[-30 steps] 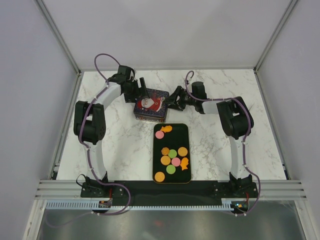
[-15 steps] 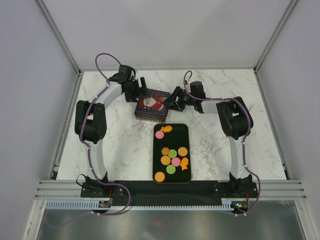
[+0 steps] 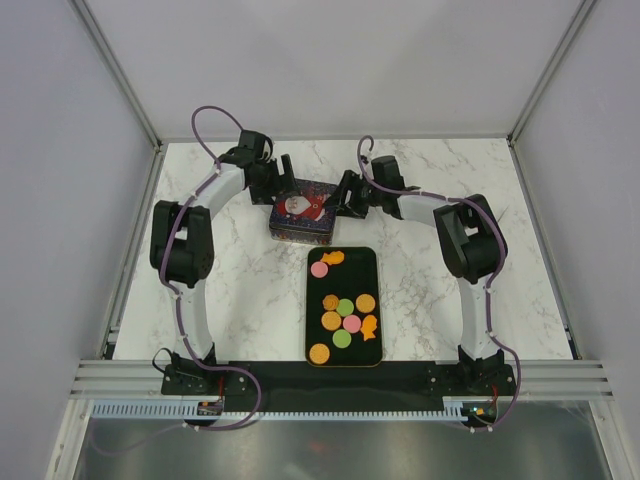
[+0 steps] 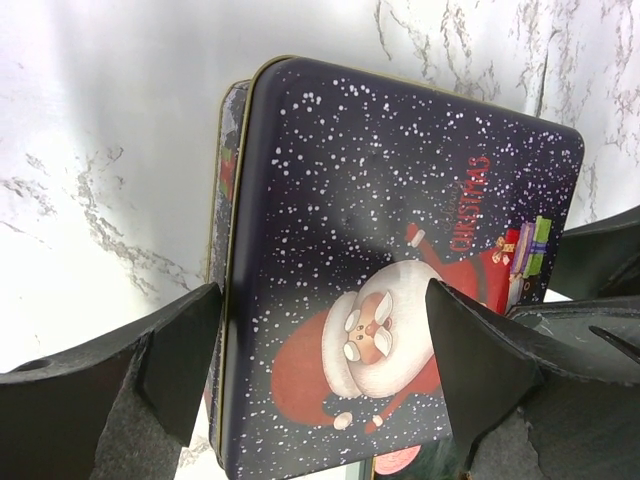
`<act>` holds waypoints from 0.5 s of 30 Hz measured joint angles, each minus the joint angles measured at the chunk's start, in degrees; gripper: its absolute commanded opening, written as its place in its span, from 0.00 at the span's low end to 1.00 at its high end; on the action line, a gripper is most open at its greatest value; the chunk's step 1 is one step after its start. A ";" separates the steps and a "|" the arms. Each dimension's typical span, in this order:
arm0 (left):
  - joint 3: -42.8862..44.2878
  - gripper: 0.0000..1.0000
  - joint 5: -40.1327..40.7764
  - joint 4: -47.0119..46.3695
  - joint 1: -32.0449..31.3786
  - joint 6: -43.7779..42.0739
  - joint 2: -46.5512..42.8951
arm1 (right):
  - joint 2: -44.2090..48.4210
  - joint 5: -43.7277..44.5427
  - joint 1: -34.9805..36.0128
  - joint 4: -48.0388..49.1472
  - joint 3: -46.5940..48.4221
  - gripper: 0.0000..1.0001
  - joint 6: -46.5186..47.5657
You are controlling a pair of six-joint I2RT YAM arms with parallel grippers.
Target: Pack the cookies
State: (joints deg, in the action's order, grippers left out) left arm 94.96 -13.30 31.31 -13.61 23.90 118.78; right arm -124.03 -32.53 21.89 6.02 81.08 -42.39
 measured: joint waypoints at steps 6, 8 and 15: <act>-0.15 0.91 1.29 0.02 -0.02 0.00 -0.04 | 0.28 1.36 0.39 -2.60 1.18 0.70 1.86; -0.44 0.92 1.53 0.02 -0.02 0.00 -0.13 | 0.28 1.62 0.46 -3.41 1.66 0.70 2.38; -1.75 0.93 2.75 0.20 0.04 0.02 -1.33 | 0.33 2.45 0.66 -5.22 2.51 0.70 3.78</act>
State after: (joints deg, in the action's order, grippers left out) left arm 93.21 -10.55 31.51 -13.56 23.92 117.45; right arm -123.70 -30.09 22.55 0.80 83.59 -38.61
